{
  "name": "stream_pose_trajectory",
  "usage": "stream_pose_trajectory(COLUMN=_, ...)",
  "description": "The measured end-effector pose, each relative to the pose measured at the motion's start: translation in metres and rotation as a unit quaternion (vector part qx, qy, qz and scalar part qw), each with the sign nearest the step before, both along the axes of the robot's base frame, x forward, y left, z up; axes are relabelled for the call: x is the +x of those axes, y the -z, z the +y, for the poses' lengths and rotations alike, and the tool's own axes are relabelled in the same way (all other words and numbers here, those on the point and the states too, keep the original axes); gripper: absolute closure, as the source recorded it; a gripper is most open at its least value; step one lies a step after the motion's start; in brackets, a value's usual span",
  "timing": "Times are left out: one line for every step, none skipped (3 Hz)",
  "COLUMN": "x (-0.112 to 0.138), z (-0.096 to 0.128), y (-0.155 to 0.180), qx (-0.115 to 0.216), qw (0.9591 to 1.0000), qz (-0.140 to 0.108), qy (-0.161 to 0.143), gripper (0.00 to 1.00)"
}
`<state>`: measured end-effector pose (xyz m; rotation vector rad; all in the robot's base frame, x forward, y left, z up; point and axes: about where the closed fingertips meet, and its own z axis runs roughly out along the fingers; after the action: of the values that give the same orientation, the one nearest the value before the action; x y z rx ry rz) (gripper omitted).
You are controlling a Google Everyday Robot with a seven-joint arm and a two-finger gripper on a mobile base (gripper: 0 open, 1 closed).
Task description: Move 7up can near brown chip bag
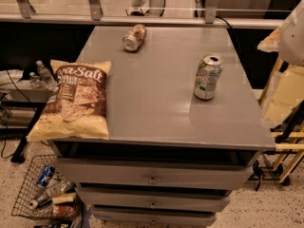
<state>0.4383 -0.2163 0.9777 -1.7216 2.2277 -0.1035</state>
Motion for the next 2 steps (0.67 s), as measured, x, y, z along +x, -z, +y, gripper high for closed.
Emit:
stream_pose_trajectory(x=0.0, z=0.0, y=0.0, qx=0.0, qw=1.0, qz=0.0, qy=0.0, gripper=0.0)
stream_pose_trajectory(x=0.0043, z=-0.0007, y=-0.0005, qx=0.014, qw=0.9998, qz=-0.01, qy=0.007, gripper=0.0)
